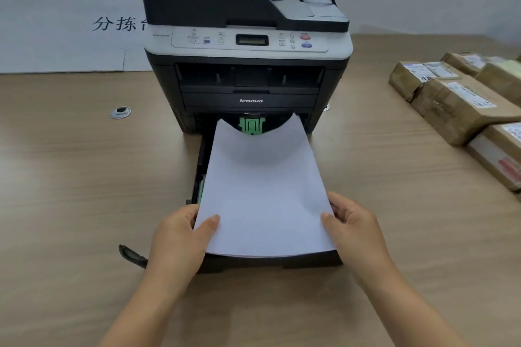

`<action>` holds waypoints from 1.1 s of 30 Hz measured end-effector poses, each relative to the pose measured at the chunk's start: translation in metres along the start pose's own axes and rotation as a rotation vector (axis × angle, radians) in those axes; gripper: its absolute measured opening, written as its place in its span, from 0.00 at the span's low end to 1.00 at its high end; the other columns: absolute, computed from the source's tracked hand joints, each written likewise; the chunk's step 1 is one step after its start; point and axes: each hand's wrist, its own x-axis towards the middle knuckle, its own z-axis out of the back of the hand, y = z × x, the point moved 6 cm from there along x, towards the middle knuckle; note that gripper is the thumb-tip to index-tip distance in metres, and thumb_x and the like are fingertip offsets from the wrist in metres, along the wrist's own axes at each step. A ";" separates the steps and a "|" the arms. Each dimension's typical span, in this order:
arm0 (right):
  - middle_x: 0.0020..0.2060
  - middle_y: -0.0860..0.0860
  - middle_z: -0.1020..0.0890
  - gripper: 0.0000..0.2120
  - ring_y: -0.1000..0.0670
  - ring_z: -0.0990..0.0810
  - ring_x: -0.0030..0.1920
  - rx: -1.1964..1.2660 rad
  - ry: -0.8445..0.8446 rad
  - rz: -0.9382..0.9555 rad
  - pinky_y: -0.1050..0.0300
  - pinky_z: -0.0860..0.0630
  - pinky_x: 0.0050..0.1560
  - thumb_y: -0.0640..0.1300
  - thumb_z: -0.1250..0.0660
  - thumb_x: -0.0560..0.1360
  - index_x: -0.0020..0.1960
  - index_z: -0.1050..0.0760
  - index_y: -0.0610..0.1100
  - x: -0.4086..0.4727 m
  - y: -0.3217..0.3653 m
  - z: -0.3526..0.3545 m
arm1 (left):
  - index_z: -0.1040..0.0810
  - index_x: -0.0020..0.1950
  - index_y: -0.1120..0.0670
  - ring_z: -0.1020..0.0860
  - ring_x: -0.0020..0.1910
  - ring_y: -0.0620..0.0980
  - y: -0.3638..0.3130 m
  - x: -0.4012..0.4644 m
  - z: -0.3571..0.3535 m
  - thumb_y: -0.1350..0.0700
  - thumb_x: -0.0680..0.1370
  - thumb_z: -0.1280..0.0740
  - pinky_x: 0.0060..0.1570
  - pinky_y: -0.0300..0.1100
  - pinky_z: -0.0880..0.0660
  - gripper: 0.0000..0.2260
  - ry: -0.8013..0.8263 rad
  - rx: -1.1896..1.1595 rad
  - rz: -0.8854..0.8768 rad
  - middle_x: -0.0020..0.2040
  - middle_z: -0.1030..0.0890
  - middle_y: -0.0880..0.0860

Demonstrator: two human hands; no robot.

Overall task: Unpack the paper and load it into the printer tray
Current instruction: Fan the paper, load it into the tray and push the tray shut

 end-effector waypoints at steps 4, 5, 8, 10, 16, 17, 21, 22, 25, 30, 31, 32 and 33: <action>0.42 0.58 0.13 0.24 0.53 0.15 0.47 0.032 0.017 -0.092 0.56 0.19 0.49 0.29 0.44 0.74 0.43 0.19 0.55 0.008 -0.009 -0.001 | 0.20 0.44 0.46 0.17 0.47 0.52 0.006 0.009 0.000 0.59 0.78 0.35 0.52 0.49 0.22 0.08 0.008 -0.021 0.058 0.46 0.15 0.48; 0.42 0.57 0.13 0.24 0.52 0.15 0.46 0.039 0.013 -0.104 0.55 0.19 0.49 0.29 0.44 0.74 0.44 0.19 0.54 0.011 -0.010 0.000 | 0.20 0.44 0.47 0.17 0.47 0.52 0.006 0.011 0.000 0.59 0.79 0.35 0.53 0.50 0.22 0.09 0.010 -0.029 0.064 0.45 0.14 0.48; 0.42 0.56 0.13 0.22 0.52 0.14 0.45 0.072 -0.002 -0.128 0.56 0.19 0.47 0.28 0.44 0.74 0.47 0.18 0.51 0.020 -0.012 0.000 | 0.19 0.45 0.48 0.16 0.46 0.53 0.005 0.017 -0.002 0.60 0.79 0.36 0.54 0.51 0.21 0.09 0.019 -0.062 0.079 0.45 0.14 0.50; 0.42 0.56 0.13 0.21 0.54 0.14 0.43 0.093 -0.008 -0.138 0.59 0.19 0.45 0.27 0.43 0.74 0.48 0.19 0.49 0.027 -0.012 0.000 | 0.19 0.44 0.49 0.16 0.46 0.54 0.003 0.023 -0.004 0.60 0.79 0.37 0.55 0.52 0.22 0.10 0.020 -0.076 0.093 0.45 0.14 0.51; 0.37 0.58 0.15 0.22 0.57 0.15 0.35 0.111 0.003 -0.183 0.61 0.19 0.36 0.26 0.43 0.74 0.43 0.21 0.51 0.044 -0.020 -0.001 | 0.20 0.42 0.50 0.17 0.49 0.58 0.006 0.033 -0.012 0.63 0.80 0.38 0.57 0.54 0.23 0.12 0.046 -0.098 0.129 0.45 0.15 0.53; 0.37 0.58 0.15 0.22 0.58 0.15 0.35 0.111 0.010 -0.190 0.63 0.20 0.35 0.26 0.43 0.73 0.44 0.21 0.51 0.045 -0.021 -0.002 | 0.21 0.42 0.49 0.17 0.49 0.58 0.008 0.033 -0.013 0.63 0.80 0.38 0.57 0.53 0.23 0.12 0.051 -0.101 0.134 0.45 0.15 0.53; 0.37 0.58 0.14 0.21 0.56 0.14 0.36 0.092 0.002 -0.222 0.62 0.20 0.35 0.26 0.44 0.72 0.49 0.20 0.48 0.049 -0.029 -0.002 | 0.19 0.42 0.52 0.18 0.51 0.63 0.014 0.035 -0.015 0.62 0.80 0.38 0.59 0.56 0.24 0.11 0.082 -0.093 0.168 0.46 0.15 0.58; 0.37 0.58 0.14 0.21 0.57 0.15 0.36 0.086 -0.002 -0.225 0.63 0.20 0.34 0.26 0.43 0.72 0.48 0.21 0.48 0.049 -0.031 -0.001 | 0.19 0.42 0.52 0.19 0.51 0.63 0.014 0.036 -0.015 0.62 0.80 0.38 0.60 0.58 0.24 0.11 0.088 -0.097 0.177 0.46 0.15 0.58; 0.38 0.58 0.15 0.21 0.59 0.16 0.34 0.075 -0.011 -0.231 0.65 0.21 0.34 0.26 0.43 0.73 0.45 0.22 0.50 0.050 -0.033 0.000 | 0.20 0.43 0.54 0.18 0.50 0.59 0.014 0.036 -0.015 0.63 0.80 0.38 0.61 0.56 0.25 0.11 0.109 -0.105 0.204 0.45 0.15 0.56; 0.44 0.54 0.15 0.19 0.54 0.15 0.40 0.074 -0.019 -0.238 0.62 0.21 0.36 0.27 0.42 0.73 0.52 0.23 0.47 0.053 -0.034 -0.003 | 0.21 0.41 0.54 0.19 0.45 0.55 0.007 0.041 -0.014 0.64 0.80 0.40 0.58 0.50 0.24 0.12 0.110 -0.101 0.195 0.44 0.16 0.55; 0.44 0.54 0.15 0.19 0.53 0.15 0.41 0.070 -0.022 -0.236 0.60 0.21 0.37 0.27 0.42 0.73 0.53 0.23 0.47 0.056 -0.034 -0.004 | 0.21 0.40 0.54 0.19 0.44 0.55 0.006 0.043 -0.014 0.64 0.80 0.40 0.58 0.51 0.24 0.13 0.104 -0.097 0.189 0.43 0.16 0.54; 0.43 0.54 0.14 0.20 0.53 0.14 0.40 0.066 -0.023 -0.233 0.60 0.20 0.36 0.27 0.42 0.73 0.52 0.22 0.48 0.058 -0.034 -0.005 | 0.21 0.40 0.54 0.19 0.44 0.56 0.004 0.045 -0.013 0.65 0.80 0.40 0.58 0.51 0.25 0.13 0.098 -0.093 0.182 0.41 0.17 0.53; 0.42 0.55 0.14 0.20 0.53 0.15 0.39 0.058 -0.020 -0.229 0.61 0.21 0.35 0.27 0.42 0.72 0.50 0.22 0.49 0.059 -0.033 -0.007 | 0.21 0.39 0.54 0.20 0.44 0.56 0.004 0.048 -0.012 0.65 0.80 0.40 0.58 0.52 0.25 0.14 0.094 -0.083 0.176 0.40 0.17 0.53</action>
